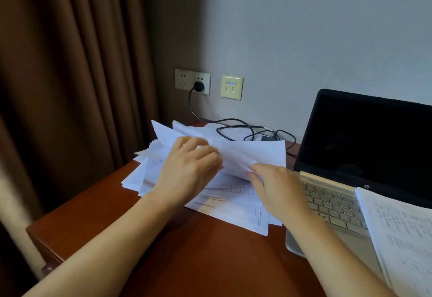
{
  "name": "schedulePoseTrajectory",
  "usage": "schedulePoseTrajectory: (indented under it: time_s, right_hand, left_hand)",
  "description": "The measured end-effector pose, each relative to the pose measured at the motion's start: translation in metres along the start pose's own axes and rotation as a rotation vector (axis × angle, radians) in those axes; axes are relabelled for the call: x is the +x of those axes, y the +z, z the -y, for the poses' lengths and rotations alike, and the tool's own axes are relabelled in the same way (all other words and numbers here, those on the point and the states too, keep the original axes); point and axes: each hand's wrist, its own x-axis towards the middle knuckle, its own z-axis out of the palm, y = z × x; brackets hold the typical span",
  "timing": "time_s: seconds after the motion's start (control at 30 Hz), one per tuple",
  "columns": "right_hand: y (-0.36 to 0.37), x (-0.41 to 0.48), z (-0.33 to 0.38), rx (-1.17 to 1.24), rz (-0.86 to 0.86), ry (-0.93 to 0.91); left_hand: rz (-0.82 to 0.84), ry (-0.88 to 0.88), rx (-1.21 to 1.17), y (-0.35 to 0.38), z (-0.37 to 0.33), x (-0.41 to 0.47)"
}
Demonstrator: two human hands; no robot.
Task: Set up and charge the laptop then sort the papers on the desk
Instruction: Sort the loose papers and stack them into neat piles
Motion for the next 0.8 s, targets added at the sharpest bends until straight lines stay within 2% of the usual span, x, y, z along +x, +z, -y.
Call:
schedulePoseTrajectory:
  time_s: [0.07,0.13,0.23,0.3,0.37,0.47,0.5,0.6,0.67,0.73,0.8]
  right_hand:
    - [-0.005,0.002,-0.001,0.085,-0.066,0.082]
    - [-0.011,0.004,-0.002,0.257,-0.105,0.162]
    - [-0.024,0.009,0.001,0.484,-0.141,0.250]
    - [-0.032,0.012,0.003,0.619,-0.143,0.303]
    - [-0.042,0.013,0.005,0.778,-0.141,0.357]
    - [-0.051,0.012,0.007,1.108,-0.176,0.397]
    - [-0.052,0.012,0.007,1.208,-0.189,0.411]
    - [-0.051,0.013,0.003,1.362,-0.251,0.474]
    - [-0.045,0.013,-0.003,1.335,-0.265,0.513]
    - [-0.038,0.012,-0.011,1.246,-0.225,0.545]
    - [-0.031,0.011,-0.018,1.175,-0.151,0.570]
  left_hand:
    - [-0.141,0.005,0.070,-0.006,-0.011,0.006]
    - [-0.202,0.008,0.082,-0.010,-0.018,0.008]
    - [-0.086,-0.048,-0.017,-0.006,-0.018,0.004]
    - [0.027,-0.248,-0.202,0.000,-0.017,0.000]
    - [0.116,-0.597,-0.463,0.005,-0.017,0.004]
    - [0.157,-1.150,-0.954,0.009,-0.011,0.026]
    - [0.151,-1.232,-1.128,0.010,-0.006,0.033]
    - [0.078,-1.245,-1.484,0.014,0.011,0.045]
    - [0.026,-1.241,-1.504,0.018,0.013,0.047]
    - [0.013,-1.237,-1.329,0.024,0.010,0.042]
    - [0.078,-1.208,-1.113,0.028,0.006,0.035]
